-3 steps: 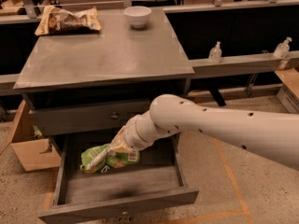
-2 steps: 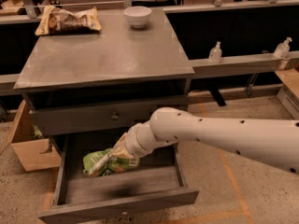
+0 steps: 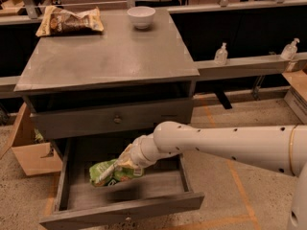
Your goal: Place green rice chip bag into middle drawer
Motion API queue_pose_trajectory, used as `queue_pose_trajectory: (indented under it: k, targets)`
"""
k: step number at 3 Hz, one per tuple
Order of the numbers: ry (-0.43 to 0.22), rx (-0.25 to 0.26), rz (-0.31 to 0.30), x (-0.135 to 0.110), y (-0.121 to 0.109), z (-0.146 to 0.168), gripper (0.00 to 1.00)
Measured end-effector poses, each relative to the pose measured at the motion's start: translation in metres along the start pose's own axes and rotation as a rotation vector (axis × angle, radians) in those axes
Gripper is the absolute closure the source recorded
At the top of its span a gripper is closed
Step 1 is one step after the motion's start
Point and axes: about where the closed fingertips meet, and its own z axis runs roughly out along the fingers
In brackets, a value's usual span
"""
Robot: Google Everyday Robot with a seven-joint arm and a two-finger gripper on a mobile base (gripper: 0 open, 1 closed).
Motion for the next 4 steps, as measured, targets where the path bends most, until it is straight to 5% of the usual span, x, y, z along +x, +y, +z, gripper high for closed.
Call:
queue_pose_trajectory:
  k: [2,3,4]
  targets:
    - [-0.045,-0.051,0.003,0.001,-0.006,0.002,0.00]
    - [-0.108,-0.075,0.005,-0.013,0.009,-0.029,0.16]
    - [-0.196,-0.029,0.031,-0.029,0.023,-0.080,0.39]
